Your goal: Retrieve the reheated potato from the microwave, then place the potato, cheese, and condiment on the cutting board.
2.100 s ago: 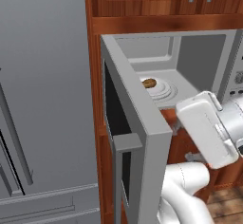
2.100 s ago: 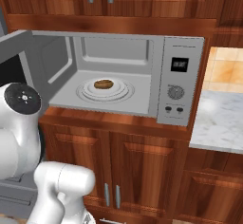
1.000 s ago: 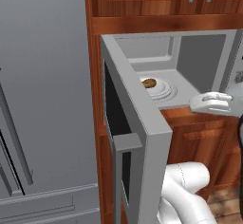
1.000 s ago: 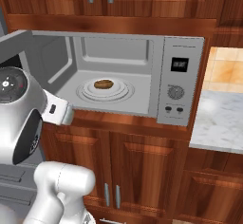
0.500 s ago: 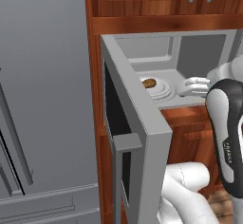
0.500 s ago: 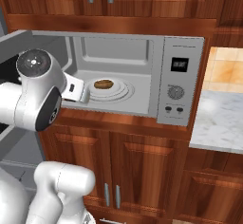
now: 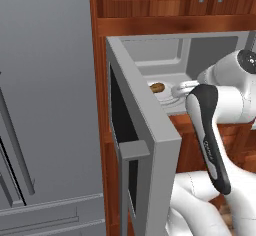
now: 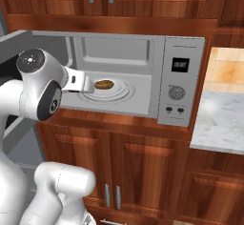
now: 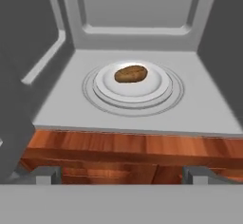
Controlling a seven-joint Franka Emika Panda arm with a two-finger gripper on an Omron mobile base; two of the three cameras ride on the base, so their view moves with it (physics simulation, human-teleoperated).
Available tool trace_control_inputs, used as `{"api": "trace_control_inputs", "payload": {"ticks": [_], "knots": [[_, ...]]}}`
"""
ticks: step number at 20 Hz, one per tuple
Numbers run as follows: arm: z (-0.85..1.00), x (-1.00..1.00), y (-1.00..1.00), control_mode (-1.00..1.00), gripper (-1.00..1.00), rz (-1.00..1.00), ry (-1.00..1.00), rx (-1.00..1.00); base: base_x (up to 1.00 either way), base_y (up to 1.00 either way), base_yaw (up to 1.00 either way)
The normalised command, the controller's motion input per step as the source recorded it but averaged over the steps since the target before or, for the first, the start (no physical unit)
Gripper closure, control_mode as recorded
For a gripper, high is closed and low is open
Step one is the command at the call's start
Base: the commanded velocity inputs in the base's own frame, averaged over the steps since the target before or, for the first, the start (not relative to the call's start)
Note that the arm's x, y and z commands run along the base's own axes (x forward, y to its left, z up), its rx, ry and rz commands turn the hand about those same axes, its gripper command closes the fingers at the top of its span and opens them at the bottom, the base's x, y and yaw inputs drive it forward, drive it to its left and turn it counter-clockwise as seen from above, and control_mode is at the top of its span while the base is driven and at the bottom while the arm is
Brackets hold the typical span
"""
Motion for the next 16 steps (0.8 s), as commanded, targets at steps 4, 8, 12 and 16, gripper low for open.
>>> {"api": "trace_control_inputs", "payload": {"ticks": [4, 8, 12, 16], "knots": [[0.00, 0.61, 0.02, -1.00, -1.00, -0.17, 0.18, -0.01, 0.00, 0.00, 0.00], [-0.13, 0.34, 0.03, -1.00, -1.00, -0.11, 0.06, 0.00, 0.00, 0.00, 0.00], [-0.21, 0.41, 0.00, -1.00, -1.00, -0.01, -0.02, 0.00, 0.00, 0.00, 0.00], [-0.31, 0.29, 0.00, -1.00, -1.00, 0.01, -0.02, 0.00, 0.00, 0.00, 0.00]]}}
